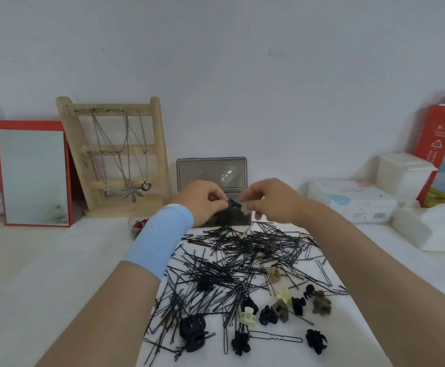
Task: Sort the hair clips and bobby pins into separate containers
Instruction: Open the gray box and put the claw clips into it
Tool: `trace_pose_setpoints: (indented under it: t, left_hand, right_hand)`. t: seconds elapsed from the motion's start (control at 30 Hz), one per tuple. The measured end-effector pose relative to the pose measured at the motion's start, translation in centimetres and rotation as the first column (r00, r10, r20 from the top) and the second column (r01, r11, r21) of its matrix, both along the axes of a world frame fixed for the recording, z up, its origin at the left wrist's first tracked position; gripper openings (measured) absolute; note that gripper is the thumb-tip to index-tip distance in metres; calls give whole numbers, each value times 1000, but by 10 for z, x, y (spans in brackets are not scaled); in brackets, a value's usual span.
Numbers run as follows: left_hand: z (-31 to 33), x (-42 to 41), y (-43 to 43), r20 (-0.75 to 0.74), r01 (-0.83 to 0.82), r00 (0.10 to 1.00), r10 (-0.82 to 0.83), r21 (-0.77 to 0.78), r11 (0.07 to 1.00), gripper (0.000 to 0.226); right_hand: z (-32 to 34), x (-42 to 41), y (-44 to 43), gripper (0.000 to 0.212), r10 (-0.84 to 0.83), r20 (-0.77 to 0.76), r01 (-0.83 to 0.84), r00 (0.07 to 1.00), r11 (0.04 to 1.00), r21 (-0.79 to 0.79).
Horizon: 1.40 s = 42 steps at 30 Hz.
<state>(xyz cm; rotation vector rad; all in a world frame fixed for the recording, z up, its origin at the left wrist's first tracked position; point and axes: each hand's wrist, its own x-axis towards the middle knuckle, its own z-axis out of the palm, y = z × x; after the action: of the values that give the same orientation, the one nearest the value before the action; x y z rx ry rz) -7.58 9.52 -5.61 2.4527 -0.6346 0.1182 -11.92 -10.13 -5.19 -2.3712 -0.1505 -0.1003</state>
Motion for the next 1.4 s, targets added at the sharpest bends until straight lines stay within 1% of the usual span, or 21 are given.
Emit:
trace_pose_setpoints:
  t: [0.07,0.13,0.2,0.23,0.3,0.37,0.43,0.5,0.6,0.73,0.8,0.87,0.9,0.97,1.03,1.07,1.17,1.23,1.27,1.3,1.4]
  left_hand:
    - [4,14,1,47,-88,995,88,-11,996,3]
    - [3,26,1,52,-139,989,138,5,990,6]
    - [-3,33,1,22,-142,990,141,23,990,19]
    - [-6,33,2,-2,-131,991,131,18,991,28]
    - [-11,30,3,-33,-101,994,100,-27,995,38]
    - [-14,22,1,2,-52,999,52,-54,997,35]
    - [-15,9,-5,27,20,999,-19,-22,1000,25]
    - [-13,-6,-13,-43,108,993,-107,40,993,19]
    - [-15,-25,-26,-143,232,967,-209,175,957,19]
    - [-26,-35,-27,-174,251,961,-217,204,946,17]
    - [-31,-36,-24,-226,270,950,-216,245,931,17]
    - [-32,-35,-20,-260,278,943,-209,264,924,17]
    - [-30,-33,-18,-257,273,943,-209,243,931,14]
    - [-22,-28,-13,-190,222,963,-189,171,960,7]
    - [-13,-16,-6,-78,114,991,-106,102,988,7]
    - [-9,-8,-2,-36,55,998,-53,76,996,8]
    - [-4,9,7,10,-38,999,37,75,997,10]
    - [-4,13,11,-14,-24,1000,25,83,996,11]
    - [-5,12,13,-28,-11,1000,14,93,996,11]
    - [-6,10,16,-46,1,999,4,109,994,9]
    - [-12,-1,24,-155,88,986,-62,163,983,6]
  right_hand:
    - [2,21,10,20,-22,63,22,998,1000,7]
    - [3,36,16,39,-18,87,19,996,1000,-11]
    - [3,45,16,55,6,78,0,997,998,-67]
    - [2,46,14,56,12,81,-5,997,996,-87]
    - [3,40,7,42,14,124,-1,992,994,-108]
    - [4,28,-3,20,23,125,-4,992,989,-148]
    - [5,11,-12,13,64,26,-57,998,976,-211]
    - [6,-9,-17,13,116,-123,-147,986,949,-280]
    - [4,-34,-14,8,164,-315,-269,935,907,-325]
    - [-6,-48,-6,21,141,-476,-345,868,861,-374]
    - [-7,-48,-4,22,143,-504,-357,852,863,-358]
    - [-3,-45,-3,19,162,-474,-340,866,884,-320]
    - [0,-42,-2,20,162,-447,-322,880,895,-309]
    - [7,-34,0,22,141,-361,-271,922,901,-338]
    - [13,-20,3,25,118,-205,-189,972,909,-372]
    - [15,-12,5,24,102,-121,-138,987,927,-350]
    - [15,13,11,25,30,90,-11,995,978,-207]
    - [12,27,14,39,7,126,13,992,987,-160]
    - [10,31,15,43,10,123,11,992,986,-169]
    - [8,33,17,42,20,119,2,993,983,-185]
    - [4,24,21,15,84,61,-70,995,977,-203]
